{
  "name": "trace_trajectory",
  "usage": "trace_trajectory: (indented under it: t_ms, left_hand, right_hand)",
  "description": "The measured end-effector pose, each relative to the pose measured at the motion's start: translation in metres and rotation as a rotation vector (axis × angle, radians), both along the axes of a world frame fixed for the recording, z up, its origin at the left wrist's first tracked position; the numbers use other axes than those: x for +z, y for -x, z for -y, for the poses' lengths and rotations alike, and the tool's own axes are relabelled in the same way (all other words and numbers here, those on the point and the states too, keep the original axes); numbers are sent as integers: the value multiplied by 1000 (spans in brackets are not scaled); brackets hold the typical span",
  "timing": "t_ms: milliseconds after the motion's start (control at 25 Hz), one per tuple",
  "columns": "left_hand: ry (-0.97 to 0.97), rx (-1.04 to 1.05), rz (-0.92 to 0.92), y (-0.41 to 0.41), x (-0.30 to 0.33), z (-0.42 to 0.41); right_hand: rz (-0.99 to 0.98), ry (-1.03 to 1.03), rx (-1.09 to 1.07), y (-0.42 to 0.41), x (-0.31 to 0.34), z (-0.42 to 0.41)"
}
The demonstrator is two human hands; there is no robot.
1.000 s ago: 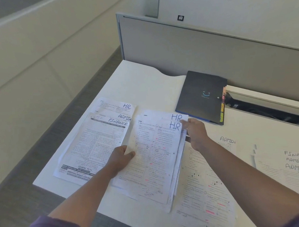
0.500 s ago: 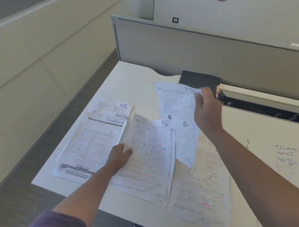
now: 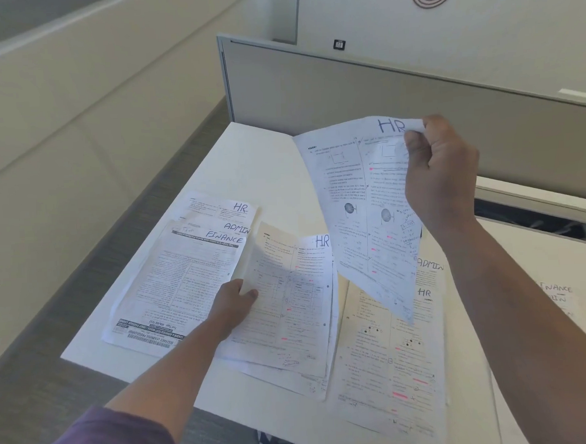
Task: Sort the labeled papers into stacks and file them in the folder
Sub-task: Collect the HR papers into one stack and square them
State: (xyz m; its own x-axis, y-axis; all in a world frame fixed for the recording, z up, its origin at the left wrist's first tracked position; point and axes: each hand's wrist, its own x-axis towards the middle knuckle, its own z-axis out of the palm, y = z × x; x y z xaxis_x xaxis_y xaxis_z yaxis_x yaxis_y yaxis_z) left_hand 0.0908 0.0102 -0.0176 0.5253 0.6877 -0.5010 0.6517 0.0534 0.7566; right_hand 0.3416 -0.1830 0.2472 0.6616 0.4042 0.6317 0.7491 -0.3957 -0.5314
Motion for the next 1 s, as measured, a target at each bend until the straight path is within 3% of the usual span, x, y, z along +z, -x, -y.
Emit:
trace_trajectory:
  t_ms: [360, 560, 680, 840, 1000]
  left_hand:
    - [69, 8, 4, 0, 3, -4]
    - [157, 59, 91, 0, 17, -9]
    - [272, 34, 192, 7, 28, -7]
    - [476, -24, 359, 19, 43, 2]
    - [495, -47, 411, 19, 52, 10]
  right_hand:
    - [-170, -17, -1, 0, -29, -1]
    - [-575, 93, 14, 20, -105, -6]
    - [-850, 13, -35, 28, -131, -5]
    - [-1046, -121, -101, 30, -139, -10]
    - [-1283, -169, -110, 37, -144, -14]
